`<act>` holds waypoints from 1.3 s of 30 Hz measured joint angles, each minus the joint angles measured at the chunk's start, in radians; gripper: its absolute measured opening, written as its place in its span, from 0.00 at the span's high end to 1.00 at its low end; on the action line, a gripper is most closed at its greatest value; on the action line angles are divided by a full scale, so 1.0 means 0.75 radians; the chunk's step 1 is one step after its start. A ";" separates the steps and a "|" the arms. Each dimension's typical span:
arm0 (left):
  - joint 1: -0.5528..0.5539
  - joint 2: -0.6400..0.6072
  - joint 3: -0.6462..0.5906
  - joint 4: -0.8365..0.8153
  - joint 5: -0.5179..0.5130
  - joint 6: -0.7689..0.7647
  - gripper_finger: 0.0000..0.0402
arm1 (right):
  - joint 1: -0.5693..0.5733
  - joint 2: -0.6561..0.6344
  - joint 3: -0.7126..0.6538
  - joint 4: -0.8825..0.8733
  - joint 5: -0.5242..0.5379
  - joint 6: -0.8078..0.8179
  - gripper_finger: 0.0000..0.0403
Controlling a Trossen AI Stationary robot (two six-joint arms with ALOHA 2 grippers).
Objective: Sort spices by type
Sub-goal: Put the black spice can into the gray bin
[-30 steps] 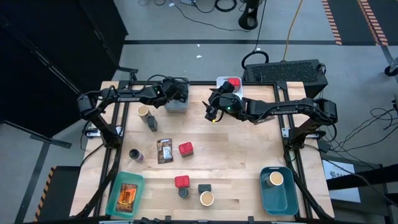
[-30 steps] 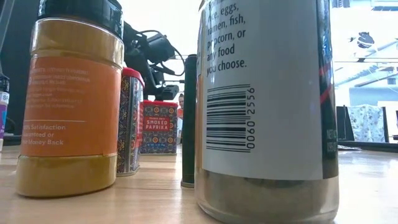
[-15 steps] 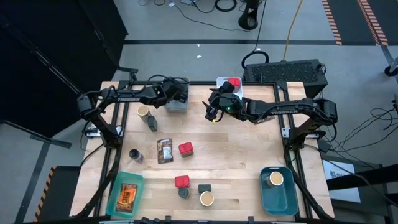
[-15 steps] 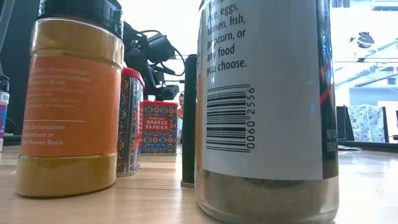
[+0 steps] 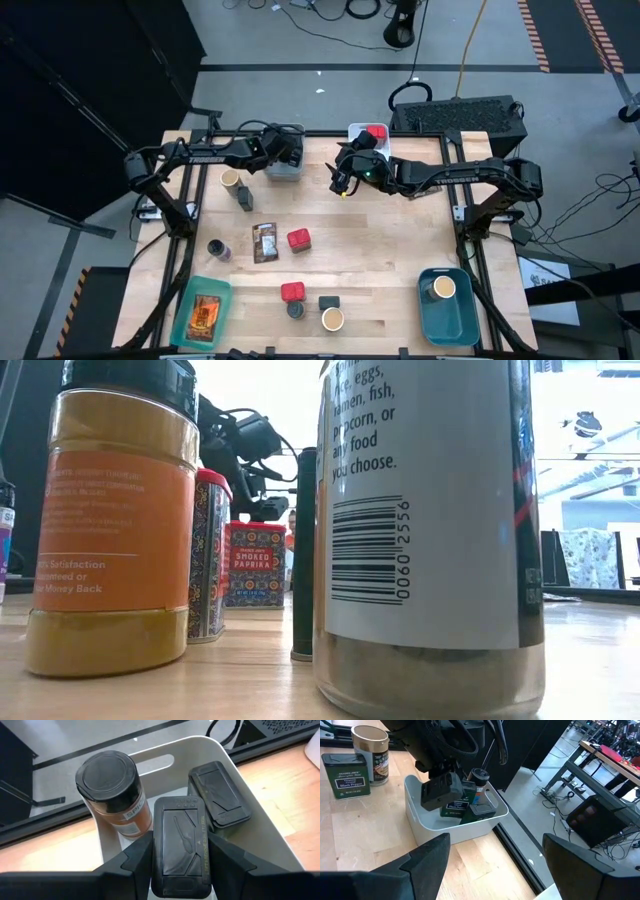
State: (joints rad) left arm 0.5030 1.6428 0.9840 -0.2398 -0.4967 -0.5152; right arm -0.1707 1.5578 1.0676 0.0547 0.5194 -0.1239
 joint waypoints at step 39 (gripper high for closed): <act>-0.054 -0.368 0.002 -0.309 0.501 0.740 0.53 | 0.000 0.000 0.000 0.001 0.001 -0.015 0.26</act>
State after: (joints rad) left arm 0.4623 1.3665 0.9855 -0.4718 -0.1207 0.0398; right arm -0.1707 1.5578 1.0676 0.0552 0.5201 -0.1349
